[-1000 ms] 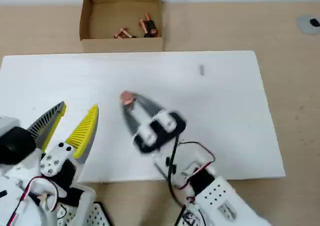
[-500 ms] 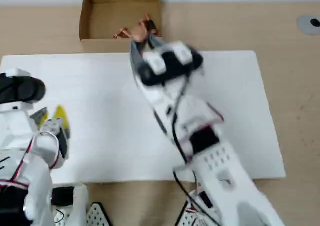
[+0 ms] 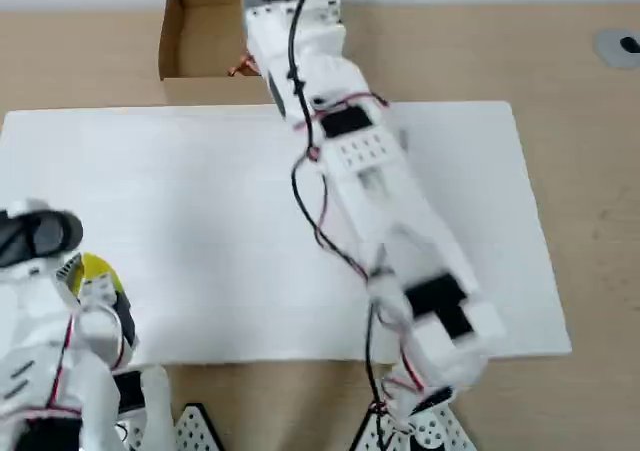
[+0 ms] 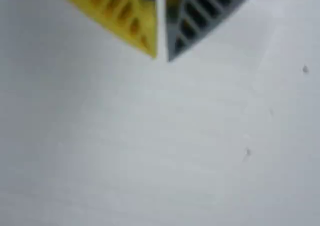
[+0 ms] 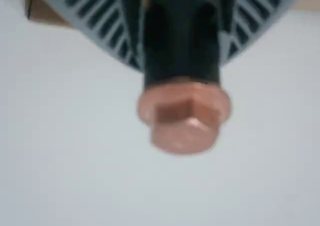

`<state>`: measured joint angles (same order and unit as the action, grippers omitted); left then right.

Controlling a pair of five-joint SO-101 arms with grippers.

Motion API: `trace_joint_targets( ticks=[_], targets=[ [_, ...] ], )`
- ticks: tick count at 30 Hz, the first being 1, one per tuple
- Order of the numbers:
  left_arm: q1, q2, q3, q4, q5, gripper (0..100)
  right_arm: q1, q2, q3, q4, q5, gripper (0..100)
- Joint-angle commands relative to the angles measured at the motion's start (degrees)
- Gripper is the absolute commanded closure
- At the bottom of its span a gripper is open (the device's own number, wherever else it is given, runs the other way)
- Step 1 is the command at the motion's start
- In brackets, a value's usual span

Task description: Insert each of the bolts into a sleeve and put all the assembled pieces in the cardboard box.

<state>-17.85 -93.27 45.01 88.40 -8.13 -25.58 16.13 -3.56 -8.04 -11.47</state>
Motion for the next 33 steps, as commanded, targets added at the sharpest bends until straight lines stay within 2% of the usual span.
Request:
trace_joint_targets(
  ticks=[1,5,9,16,26,33],
  targets=[
    [-0.79,-6.02,2.99,-3.08,-0.35,99,3.03,12.44,-16.4,-3.69,-0.44,98.9],
    [-0.88,-12.0,7.38,-6.68,-0.35,99,5.58,26.77,-31.16,-3.69,-0.44,98.9],
    [-0.88,-11.12,10.29,-9.76,-0.35,99,5.58,38.99,-44.53,0.44,2.46,98.9],
    [-0.79,-11.12,15.03,-11.25,-0.44,99,5.67,56.48,-63.96,2.29,2.73,98.9],
    [-0.62,-11.12,21.1,-11.43,-0.44,99,5.23,70.2,-76.44,9.41,9.05,98.7],
    [-0.79,-11.12,26.37,-11.43,-5.8,99,4.88,73.98,-79.25,9.41,9.14,98.7]
  ],
)
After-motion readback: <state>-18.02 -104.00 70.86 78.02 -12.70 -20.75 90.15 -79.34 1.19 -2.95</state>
